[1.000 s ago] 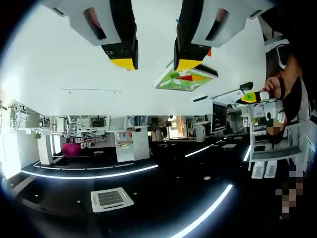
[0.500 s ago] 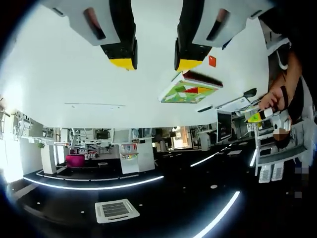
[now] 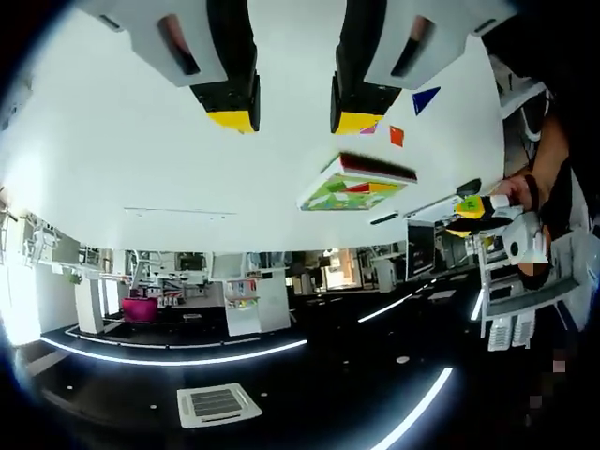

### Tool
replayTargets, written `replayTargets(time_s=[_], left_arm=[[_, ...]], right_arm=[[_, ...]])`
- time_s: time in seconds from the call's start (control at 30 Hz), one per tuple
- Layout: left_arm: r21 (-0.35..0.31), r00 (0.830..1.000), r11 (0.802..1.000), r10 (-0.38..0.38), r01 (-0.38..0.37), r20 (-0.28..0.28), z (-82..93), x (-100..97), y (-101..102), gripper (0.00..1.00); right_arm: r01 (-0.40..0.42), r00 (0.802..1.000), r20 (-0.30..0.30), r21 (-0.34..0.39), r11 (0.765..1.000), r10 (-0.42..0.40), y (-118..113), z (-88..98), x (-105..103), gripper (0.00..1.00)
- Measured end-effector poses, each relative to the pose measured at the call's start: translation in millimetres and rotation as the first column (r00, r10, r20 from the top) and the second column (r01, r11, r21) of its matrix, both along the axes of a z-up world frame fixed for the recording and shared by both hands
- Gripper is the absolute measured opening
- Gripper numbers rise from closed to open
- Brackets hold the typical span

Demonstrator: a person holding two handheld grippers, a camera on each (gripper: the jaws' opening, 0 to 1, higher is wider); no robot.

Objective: Pick up the tangram pieces one by one and place each piece onto its matching region on the pattern sheet, fitting the shapes together until the outline on the sheet is completely filled by the tangram pieces

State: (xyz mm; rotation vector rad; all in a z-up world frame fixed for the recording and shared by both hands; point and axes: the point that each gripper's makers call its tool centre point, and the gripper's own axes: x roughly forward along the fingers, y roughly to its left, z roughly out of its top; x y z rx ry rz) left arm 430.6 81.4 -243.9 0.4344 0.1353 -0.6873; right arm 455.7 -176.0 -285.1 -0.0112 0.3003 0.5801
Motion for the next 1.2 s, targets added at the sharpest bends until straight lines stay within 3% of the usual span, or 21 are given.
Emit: replayTargets(time_s=[0.07, 0.17, 0.23, 0.27, 0.33, 0.43, 0.5, 0.6, 0.73, 0.8, 0.83, 0.87, 0.9, 0.93, 1.0, 1.03, 1.07, 1.1, 1.17, 1.2], left_arm=[[0.021, 0.998, 0.997, -0.068, 0.068, 0.000, 0.8, 3.0, -16.5, 0.32], [0.138, 0.984, 0.974, -0.177, 0.179, -0.030, -4.9, 4.2, -35.0, 0.32], [0.194, 0.979, 0.960, -0.195, 0.202, -0.054, -9.1, 9.3, -47.7, 0.32], [0.192, 0.976, 0.958, -0.200, 0.212, -0.082, -12.0, 11.4, -56.6, 0.32], [0.100, 0.970, 0.973, -0.193, 0.209, -0.145, -16.6, 15.9, -76.7, 0.31], [0.126, 0.942, 0.960, -0.213, 0.251, -0.259, -48.3, 17.9, -103.1, 0.31], [0.189, 0.929, 0.939, -0.224, 0.287, -0.295, -61.6, 16.0, -106.4, 0.32], [0.255, 0.908, 0.892, -0.294, 0.373, -0.298, -61.8, 8.9, -100.5, 0.32], [0.391, 0.822, 0.727, -0.456, 0.565, -0.341, -68.6, -12.7, -95.0, 0.32], [0.437, 0.741, 0.600, -0.568, 0.671, -0.358, -69.4, -27.2, -100.0, 0.32], [0.452, 0.684, 0.526, -0.644, 0.721, -0.342, -66.5, -35.1, -106.2, 0.32], [0.433, 0.621, 0.463, -0.693, 0.773, -0.366, -66.5, -45.4, -109.4, 0.32], [0.447, 0.571, 0.388, -0.706, 0.806, -0.418, -70.0, -52.2, -107.3, 0.32], [0.462, 0.539, 0.329, -0.707, 0.824, -0.458, -74.4, -54.3, -105.0, 0.32], [0.517, 0.480, 0.188, -0.708, 0.835, -0.518, -85.0, -52.5, -98.5, 0.32], [0.529, 0.451, 0.127, -0.706, 0.839, -0.546, -91.0, -51.4, -96.0, 0.32], [0.520, 0.420, 0.077, -0.693, 0.851, -0.585, -96.8, -52.4, -93.0, 0.31], [0.500, 0.391, 0.041, -0.682, 0.865, -0.619, -102.1, -54.1, -92.1, 0.31], [0.465, 0.340, -0.005, -0.676, 0.886, -0.654, -109.5, -57.2, -96.9, 0.30], [0.464, 0.330, -0.018, -0.679, 0.885, -0.656, -111.2, -56.8, -99.6, 0.29]], right_arm=[[0.002, 1.000, 0.012, -0.027, 1.000, -0.001, -6.0, 0.7, -2.3, 0.31], [-0.003, 1.000, 0.023, -0.029, 1.000, 0.004, -9.9, 4.4, -6.4, 0.31], [-0.007, 1.000, 0.023, -0.022, 1.000, 0.008, -11.8, 5.6, -7.8, 0.31], [-0.008, 1.000, 0.022, -0.023, 1.000, 0.009, -12.7, 5.1, -7.7, 0.31], [-0.004, 1.000, 0.024, -0.032, 0.999, 0.005, -16.5, 2.7, -5.7, 0.31], [0.027, 1.000, -0.003, -0.040, 0.999, -0.027, -24.9, -7.2, -2.7, 0.33], [0.018, 1.000, -0.008, -0.040, 0.999, -0.018, -24.2, -9.4, -7.8, 0.33], [-0.007, 1.000, -0.023, -0.040, 0.999, 0.006, -20.9, -11.6, -13.9, 0.33], [-0.025, 0.999, -0.042, -0.056, 0.998, 0.023, -19.5, -19.5, -14.1, 0.33], [-0.030, 0.999, -0.041, -0.059, 0.998, 0.028, -17.6, -20.1, -13.3, 0.33], [-0.026, 0.999, -0.027, -0.053, 0.998, 0.025, -16.3, -16.9, -12.3, 0.33], [-0.023, 1.000, -0.016, -0.048, 0.999, 0.022, -15.3, -14.1, -11.9, 0.33], [-0.024, 1.000, -0.008, -0.040, 0.999, 0.024, -13.7, -10.7, -12.1, 0.33], [-0.027, 1.000, -0.006, -0.034, 0.999, 0.027, -12.0, -7.2, -13.1, 0.33], [-0.035, 0.999, 0.005, -0.037, 0.999, 0.035, -9.9, -2.8, -14.7, 0.33], [-0.040, 0.999, 0.011, -0.041, 0.998, 0.040, -9.4, -1.1, -15.3, 0.33], [-0.043, 0.999, 0.016, -0.044, 0.998, 0.044, -9.5, 0.1, -16.3, 0.33], [-0.044, 0.999, 0.018, -0.045, 0.998, 0.045, -10.0, 0.6, -17.1, 0.33], [-0.042, 0.999, 0.017, -0.046, 0.998, 0.043, -11.2, -0.4, -19.8, 0.33], [-0.041, 0.999, 0.014, -0.046, 0.998, 0.041, -11.8, -1.5, -21.2, 0.33]])
